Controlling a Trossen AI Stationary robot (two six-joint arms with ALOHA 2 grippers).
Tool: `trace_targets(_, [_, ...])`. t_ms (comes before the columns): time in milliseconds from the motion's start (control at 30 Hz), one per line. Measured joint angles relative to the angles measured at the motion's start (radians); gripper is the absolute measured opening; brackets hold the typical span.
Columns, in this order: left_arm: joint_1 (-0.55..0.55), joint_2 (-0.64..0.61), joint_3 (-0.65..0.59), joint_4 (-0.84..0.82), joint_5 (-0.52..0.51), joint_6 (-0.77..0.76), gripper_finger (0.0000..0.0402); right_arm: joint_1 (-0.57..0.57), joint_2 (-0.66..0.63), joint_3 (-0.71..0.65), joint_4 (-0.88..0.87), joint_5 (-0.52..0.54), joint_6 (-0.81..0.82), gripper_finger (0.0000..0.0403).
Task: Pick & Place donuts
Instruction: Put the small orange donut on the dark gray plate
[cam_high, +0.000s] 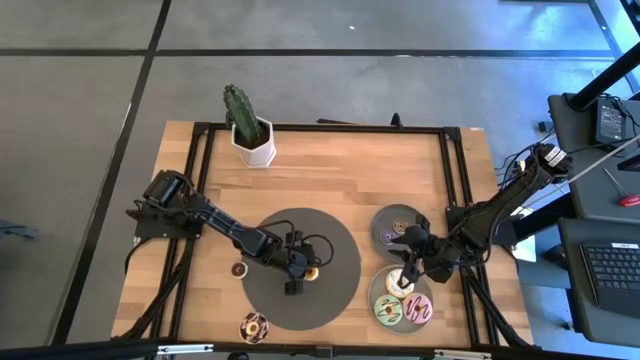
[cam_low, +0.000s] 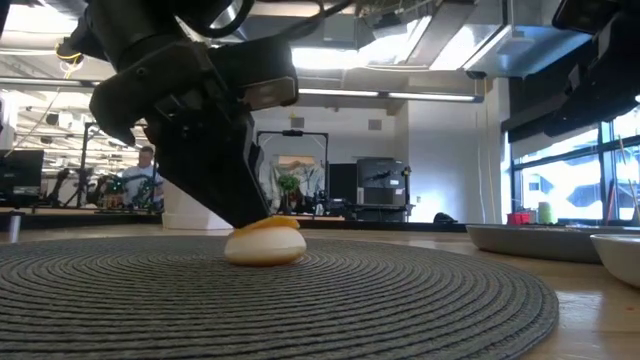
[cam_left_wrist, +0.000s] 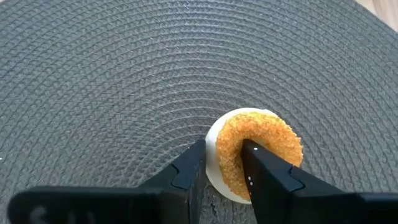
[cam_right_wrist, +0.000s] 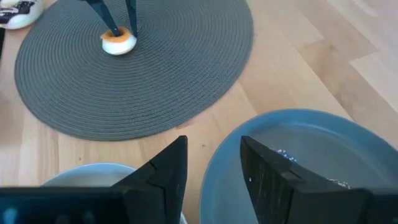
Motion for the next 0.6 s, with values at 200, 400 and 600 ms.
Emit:
trace_targets(200, [0.0, -0.004, 0.001, -0.013, -0.002, 0.011, 0.0071, 0.0, 0.0, 0.0, 0.022, 0.001, -0.037, 0.0149])
trace_targets(400, [0.0, -0.005, 0.042, -0.04, -0.001, 0.053, 0.0026, 0.0, 0.0, 0.0, 0.099, 0.007, -0.148, 0.015])
trace_targets(600, [0.008, -0.005, 0.13, -0.047, -0.13, 0.152, 0.0007, -0.006, 0.0, 0.0, 0.272, 0.051, -0.348, 0.015])
